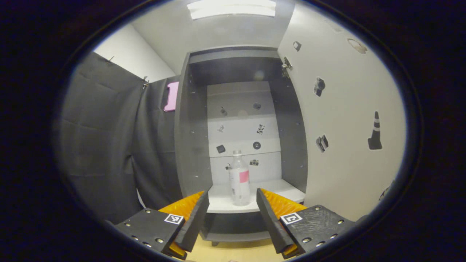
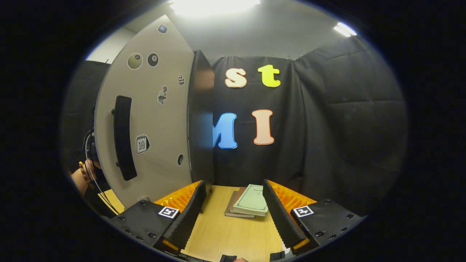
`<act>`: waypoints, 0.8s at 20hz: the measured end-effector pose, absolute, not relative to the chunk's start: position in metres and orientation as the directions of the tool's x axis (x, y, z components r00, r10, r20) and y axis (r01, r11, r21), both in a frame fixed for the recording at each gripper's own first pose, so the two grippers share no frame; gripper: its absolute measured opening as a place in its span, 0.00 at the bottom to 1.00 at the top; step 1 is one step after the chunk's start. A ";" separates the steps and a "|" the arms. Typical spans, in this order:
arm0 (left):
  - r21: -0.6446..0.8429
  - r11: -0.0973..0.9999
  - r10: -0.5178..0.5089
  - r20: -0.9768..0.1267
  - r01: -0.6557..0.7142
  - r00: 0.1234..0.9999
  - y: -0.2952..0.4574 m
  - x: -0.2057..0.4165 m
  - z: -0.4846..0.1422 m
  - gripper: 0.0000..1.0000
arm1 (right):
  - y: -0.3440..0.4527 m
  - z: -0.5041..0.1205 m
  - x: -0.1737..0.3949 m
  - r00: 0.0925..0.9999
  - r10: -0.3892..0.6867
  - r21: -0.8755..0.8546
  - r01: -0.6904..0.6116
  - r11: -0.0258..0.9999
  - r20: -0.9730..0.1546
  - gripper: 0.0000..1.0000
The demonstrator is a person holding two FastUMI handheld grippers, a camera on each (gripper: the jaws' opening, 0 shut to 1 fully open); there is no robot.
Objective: Open the cabinet door with the right hand, grasp the bottle in the cabinet with the left hand and place it on the coaster, then close the cabinet door with the right hand.
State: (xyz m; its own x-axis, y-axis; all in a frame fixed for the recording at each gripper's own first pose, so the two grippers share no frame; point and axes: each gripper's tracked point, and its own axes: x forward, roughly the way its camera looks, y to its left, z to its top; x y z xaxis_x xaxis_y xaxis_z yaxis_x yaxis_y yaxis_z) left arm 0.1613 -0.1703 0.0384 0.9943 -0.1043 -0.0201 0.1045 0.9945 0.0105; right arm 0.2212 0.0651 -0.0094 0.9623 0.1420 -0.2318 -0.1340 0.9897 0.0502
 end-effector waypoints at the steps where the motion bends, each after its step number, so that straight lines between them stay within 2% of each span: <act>1: 0.002 0.993 -0.120 -0.030 0.120 0.992 -0.173 0.174 0.036 0.80 | 0.064 -0.013 0.225 0.964 0.122 0.040 -0.115 0.993 -0.238 0.98; 8: 0.007 0.979 -0.204 -0.065 0.205 0.977 -0.185 0.255 0.012 0.81 | 0.061 -0.041 0.250 0.953 -0.014 0.023 0.022 1.000 -0.302 0.98; 15: -0.024 0.974 -0.225 -0.091 0.224 0.970 -0.186 0.312 -0.012 0.79 | 0.068 -0.052 0.264 0.938 -0.081 -0.022 0.079 0.997 -0.337 0.98; 16: -0.029 0.974 -0.227 -0.093 0.225 0.969 -0.185 0.319 -0.016 0.81 | 0.069 -0.054 0.264 0.937 -0.086 -0.026 0.082 0.996 -0.340 0.98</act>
State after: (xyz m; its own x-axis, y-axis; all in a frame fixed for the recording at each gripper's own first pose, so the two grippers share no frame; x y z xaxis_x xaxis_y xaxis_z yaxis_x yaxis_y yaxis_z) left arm 0.3192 -0.1852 -0.0156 0.9694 -0.2272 -0.0930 0.2254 0.9738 -0.0290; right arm 0.2636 0.0692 -0.0536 0.9366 -0.0862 -0.3397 0.0822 0.9963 -0.0262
